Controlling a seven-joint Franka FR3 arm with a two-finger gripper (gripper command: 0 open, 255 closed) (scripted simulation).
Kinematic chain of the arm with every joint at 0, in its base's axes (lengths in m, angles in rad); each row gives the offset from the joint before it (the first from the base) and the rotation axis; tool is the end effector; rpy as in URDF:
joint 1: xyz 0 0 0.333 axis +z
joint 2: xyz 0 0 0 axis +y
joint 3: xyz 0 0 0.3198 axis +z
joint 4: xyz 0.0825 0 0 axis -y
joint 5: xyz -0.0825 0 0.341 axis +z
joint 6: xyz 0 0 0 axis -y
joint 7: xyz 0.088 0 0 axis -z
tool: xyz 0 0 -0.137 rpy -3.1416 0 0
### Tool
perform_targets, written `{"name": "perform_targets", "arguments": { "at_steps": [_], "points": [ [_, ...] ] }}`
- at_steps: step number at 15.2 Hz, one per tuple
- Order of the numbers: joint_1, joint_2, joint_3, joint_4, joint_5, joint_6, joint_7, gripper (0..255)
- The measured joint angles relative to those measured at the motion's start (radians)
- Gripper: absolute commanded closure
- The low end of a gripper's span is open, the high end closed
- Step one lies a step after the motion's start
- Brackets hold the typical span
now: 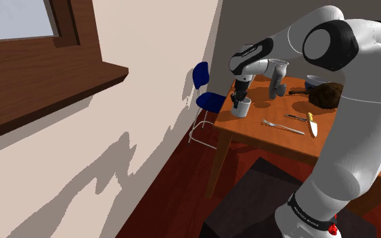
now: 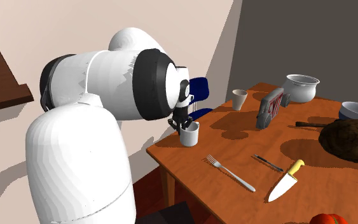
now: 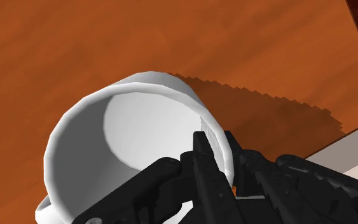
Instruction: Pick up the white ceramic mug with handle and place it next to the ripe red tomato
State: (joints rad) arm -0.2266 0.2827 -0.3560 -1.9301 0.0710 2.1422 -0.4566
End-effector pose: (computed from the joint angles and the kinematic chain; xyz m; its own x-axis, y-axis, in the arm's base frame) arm 0.4824 -0.3018 0.3453 0.9859 -0.1550 -0.0631 -0.1545 -0.9879 0.0133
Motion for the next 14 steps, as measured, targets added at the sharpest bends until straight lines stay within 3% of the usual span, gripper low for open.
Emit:
{"name": "perform_targets", "arguments": {
  "at_steps": [6,14],
  "points": [
    [0.000,-0.003,0.000,0.002,-0.001,-0.005,0.001,255],
    [0.005,-0.048,-0.007,0.048,-0.021,-0.093,0.011,255]
  ]
}}
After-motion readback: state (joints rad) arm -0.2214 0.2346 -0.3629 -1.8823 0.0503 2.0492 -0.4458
